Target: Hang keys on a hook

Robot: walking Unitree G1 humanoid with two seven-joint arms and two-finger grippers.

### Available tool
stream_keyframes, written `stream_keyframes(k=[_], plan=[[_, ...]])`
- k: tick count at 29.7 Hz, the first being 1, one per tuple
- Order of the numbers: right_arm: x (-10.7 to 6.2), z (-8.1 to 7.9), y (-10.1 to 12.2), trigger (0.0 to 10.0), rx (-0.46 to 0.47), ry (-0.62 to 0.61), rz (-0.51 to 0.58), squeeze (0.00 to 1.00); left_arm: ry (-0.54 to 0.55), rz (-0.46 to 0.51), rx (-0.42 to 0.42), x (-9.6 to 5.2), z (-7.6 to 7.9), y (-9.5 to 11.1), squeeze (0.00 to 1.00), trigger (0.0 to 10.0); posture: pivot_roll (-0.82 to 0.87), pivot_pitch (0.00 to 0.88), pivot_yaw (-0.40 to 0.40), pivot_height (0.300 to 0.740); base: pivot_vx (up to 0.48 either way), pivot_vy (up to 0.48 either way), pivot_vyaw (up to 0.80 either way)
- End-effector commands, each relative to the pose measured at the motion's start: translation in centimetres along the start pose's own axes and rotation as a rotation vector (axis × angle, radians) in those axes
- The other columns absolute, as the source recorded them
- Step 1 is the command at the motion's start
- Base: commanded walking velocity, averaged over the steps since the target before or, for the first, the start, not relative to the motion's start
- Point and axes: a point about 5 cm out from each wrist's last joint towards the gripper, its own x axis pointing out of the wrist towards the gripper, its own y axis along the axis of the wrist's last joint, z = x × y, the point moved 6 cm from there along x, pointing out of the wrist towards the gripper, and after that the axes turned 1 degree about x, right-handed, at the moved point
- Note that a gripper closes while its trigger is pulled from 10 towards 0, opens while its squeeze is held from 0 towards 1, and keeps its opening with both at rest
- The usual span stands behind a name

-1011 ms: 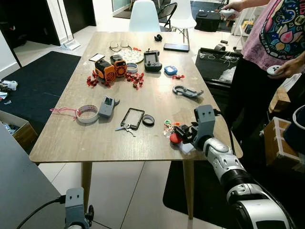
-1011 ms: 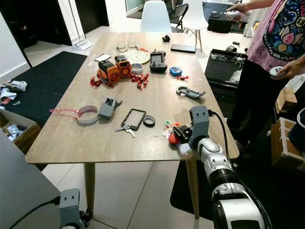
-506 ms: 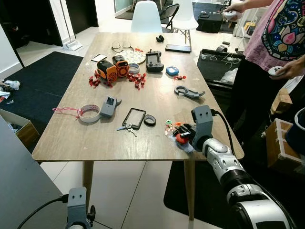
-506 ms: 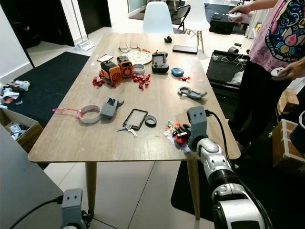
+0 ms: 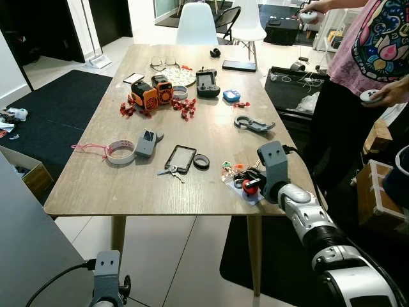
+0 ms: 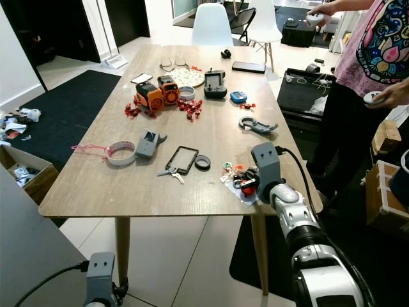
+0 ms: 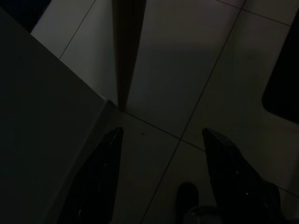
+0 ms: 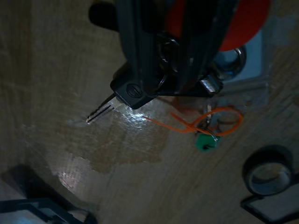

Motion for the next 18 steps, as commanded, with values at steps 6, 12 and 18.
stream_keyframes(k=[6, 12, 18], plan=[[-0.34, 0.49, -1.89, 10.0, -0.059, -0.016, -0.084, 0.0, -0.003, -0.005, 0.042, -0.03, -0.53, -0.08, 0.0, 10.0, 0.04, 0.055, -0.008, 0.74, 0.0, 0.0, 0.0], [-0.47, 0.79, -1.8, 10.0, -0.076, -0.016, -0.095, 0.0, -0.004, 0.004, 0.049, -0.01, -0.54, 0.15, 0.0, 10.0, 0.04, 0.051, -0.006, 0.74, 0.0, 0.0, 0.0], [-0.54, 0.98, -1.85, 10.0, -0.092, -0.019, -0.103, 0.0, -0.006, 0.01, 0.055, 0.01, -0.48, 0.33, 0.0, 10.0, 0.04, 0.05, -0.006, 0.74, 0.0, 0.0, 0.0]])
